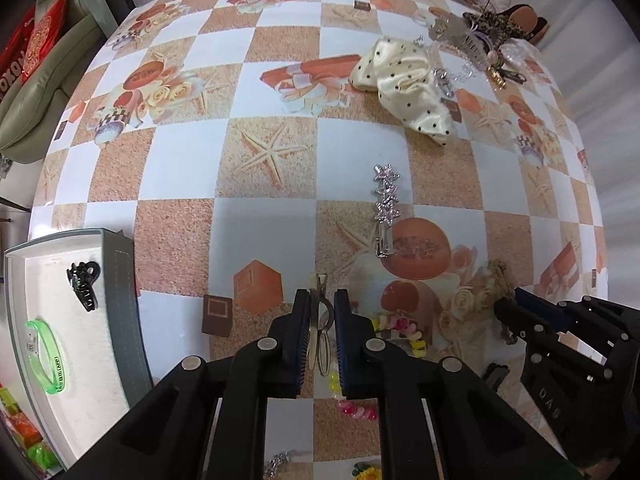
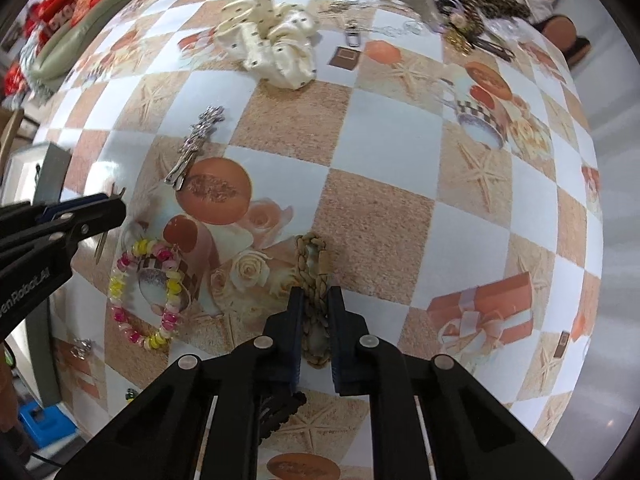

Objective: Organize jewelry
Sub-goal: 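Grasp the beige knotted hair tie with the left gripper while the right grasps the brown braided bracelet, then carry both items to the tray and open both grippers to release them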

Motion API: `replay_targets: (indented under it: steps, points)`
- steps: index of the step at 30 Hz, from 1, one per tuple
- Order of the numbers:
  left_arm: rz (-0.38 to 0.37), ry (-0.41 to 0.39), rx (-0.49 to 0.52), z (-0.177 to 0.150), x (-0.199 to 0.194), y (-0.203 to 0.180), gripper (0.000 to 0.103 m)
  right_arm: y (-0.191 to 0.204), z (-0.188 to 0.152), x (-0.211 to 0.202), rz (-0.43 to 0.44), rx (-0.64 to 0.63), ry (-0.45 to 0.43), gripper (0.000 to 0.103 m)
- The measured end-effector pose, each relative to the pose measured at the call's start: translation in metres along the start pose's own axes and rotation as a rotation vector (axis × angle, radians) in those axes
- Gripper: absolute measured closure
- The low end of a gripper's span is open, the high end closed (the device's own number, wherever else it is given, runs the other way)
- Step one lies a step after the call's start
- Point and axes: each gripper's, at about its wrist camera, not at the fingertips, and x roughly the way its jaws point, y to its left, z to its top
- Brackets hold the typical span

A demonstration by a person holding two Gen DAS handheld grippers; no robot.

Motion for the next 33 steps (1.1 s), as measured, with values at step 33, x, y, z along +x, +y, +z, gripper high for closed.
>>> replay_targets:
  steps: [33]
  points:
    - [-0.057,-0.128,-0.046,-0.071,-0.096,0.065,0.086,-0.007,-0.040,-0.089,0.182,0.137,-0.058,0.091]
